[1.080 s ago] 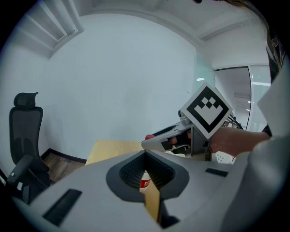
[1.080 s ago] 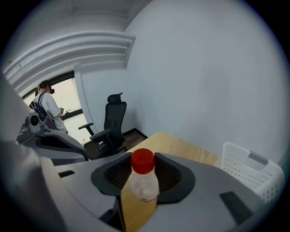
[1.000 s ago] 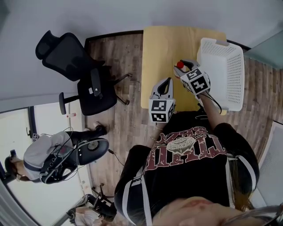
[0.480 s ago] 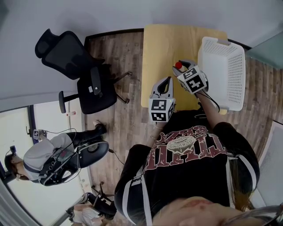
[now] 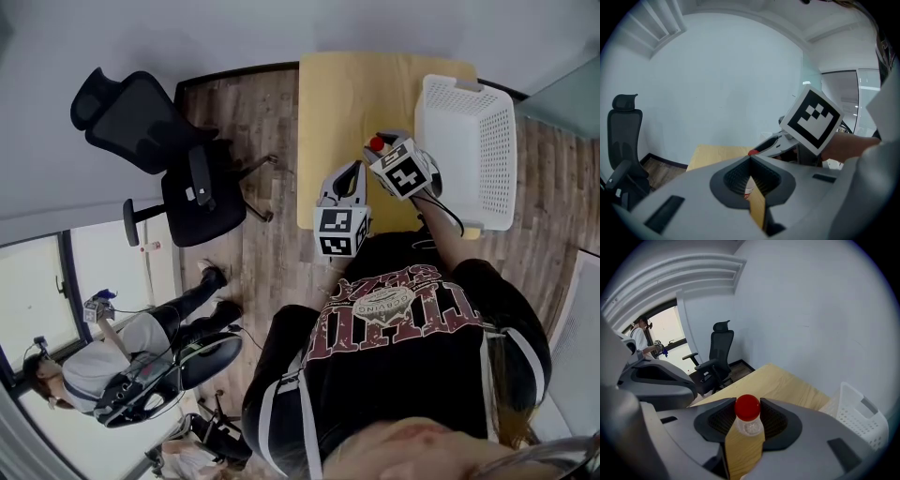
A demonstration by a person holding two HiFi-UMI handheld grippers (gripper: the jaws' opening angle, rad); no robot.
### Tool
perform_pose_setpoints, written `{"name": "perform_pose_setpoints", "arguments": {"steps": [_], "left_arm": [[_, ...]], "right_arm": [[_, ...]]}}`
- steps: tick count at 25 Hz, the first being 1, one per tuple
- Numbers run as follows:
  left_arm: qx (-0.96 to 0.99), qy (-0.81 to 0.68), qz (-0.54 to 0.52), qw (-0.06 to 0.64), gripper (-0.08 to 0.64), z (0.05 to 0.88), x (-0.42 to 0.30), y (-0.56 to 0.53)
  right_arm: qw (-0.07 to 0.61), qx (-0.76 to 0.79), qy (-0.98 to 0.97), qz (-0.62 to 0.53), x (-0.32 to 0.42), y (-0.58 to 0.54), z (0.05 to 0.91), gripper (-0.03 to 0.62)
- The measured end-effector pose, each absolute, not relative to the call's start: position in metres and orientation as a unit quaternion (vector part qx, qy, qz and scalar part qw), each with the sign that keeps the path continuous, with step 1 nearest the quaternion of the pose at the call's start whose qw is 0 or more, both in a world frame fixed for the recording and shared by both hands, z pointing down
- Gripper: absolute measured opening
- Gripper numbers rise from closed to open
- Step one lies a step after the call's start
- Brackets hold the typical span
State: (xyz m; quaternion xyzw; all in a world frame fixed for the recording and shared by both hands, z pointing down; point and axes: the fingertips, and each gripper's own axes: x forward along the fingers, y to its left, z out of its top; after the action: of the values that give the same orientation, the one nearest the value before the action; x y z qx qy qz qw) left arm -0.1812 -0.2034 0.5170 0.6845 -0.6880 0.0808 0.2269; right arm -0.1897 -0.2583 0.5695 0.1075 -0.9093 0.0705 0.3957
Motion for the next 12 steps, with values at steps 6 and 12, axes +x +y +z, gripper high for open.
{"name": "perform_pose_setpoints", "arguments": {"steps": [6,12], "left_arm": [[0.686,-0.688,0.08,0.224,0.048,0.5147,-0.1803,-0.2028],[0.684,-0.69,0.077,0.224,0.048,0.5134,-0.1827,-0.199]], "right_arm": [[0.396,0.108,-0.909,0.068,-0.185,-0.2558,0.5711,0.169],[0.391,0.108,-0.912,0.061,-0.1848,-0.2542,0.5691,0.169]]}}
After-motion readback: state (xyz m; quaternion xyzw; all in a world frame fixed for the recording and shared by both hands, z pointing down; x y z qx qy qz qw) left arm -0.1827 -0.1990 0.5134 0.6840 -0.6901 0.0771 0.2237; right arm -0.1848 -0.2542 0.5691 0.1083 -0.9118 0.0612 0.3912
